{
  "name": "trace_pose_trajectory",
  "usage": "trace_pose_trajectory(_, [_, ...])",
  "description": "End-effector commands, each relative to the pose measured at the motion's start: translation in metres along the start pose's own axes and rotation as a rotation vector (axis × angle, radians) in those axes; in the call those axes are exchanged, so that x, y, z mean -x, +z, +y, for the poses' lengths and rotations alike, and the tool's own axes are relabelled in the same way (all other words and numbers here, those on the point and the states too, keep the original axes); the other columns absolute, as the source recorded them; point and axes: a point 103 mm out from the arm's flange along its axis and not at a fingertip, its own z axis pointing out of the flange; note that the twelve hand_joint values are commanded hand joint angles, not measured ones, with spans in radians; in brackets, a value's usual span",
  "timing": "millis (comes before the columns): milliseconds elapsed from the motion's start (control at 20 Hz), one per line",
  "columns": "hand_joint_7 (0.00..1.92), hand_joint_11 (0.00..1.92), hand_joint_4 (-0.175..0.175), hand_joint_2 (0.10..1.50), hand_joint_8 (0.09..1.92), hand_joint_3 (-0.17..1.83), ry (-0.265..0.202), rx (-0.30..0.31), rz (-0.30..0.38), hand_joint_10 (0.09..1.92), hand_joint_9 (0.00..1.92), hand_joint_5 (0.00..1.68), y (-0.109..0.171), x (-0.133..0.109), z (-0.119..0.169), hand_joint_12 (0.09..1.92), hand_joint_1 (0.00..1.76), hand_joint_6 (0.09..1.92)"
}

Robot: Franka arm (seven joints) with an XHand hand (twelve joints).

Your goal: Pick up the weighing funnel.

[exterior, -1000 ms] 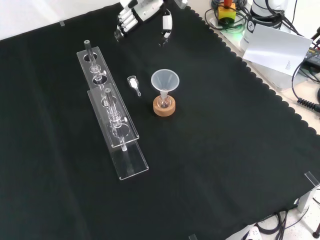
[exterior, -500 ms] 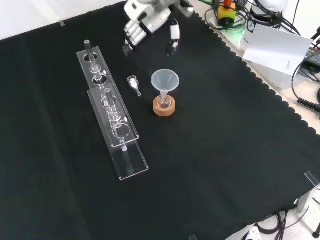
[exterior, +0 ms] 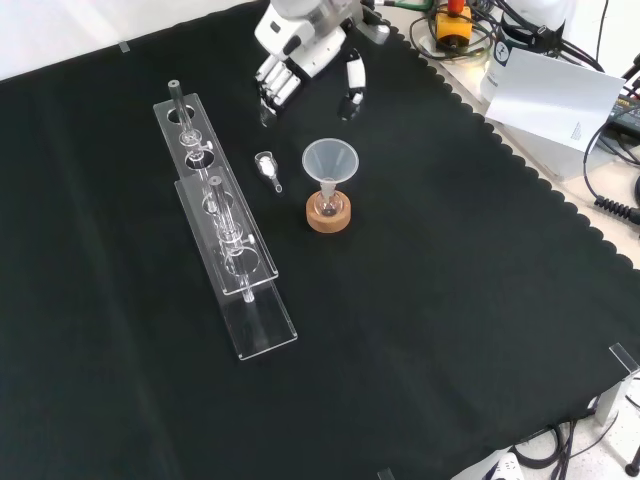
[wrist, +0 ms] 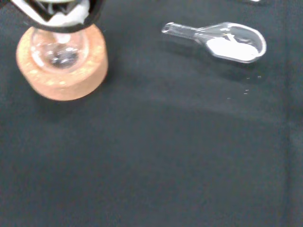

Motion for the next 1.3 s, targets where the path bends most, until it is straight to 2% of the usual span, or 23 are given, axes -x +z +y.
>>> trace_pose_trajectory(50, [0.1,0.1,-0.063,0.61,0.61,0.59,-0.025,0.066,0.035,0.74,0.22,0.21,0.004,0.017,0.002,1.42,0.77,0.09])
trace_pose_trajectory(300, [0.1,0.11,-0.062,0.61,0.62,0.59,-0.016,0.056,0.043,0.74,0.23,0.24,0.014,0.031,0.005,1.42,0.78,0.09])
trace_pose_trajectory(700, [0.12,0.13,-0.06,0.61,0.64,0.59,-0.023,0.048,0.058,0.73,0.25,0.28,0.023,0.038,0.012,1.41,0.79,0.09])
trace_pose_trajectory(1300, [0.17,0.16,-0.056,0.61,0.67,0.6,-0.037,0.068,0.102,0.73,0.29,0.36,0.048,0.059,0.032,1.4,0.82,0.09])
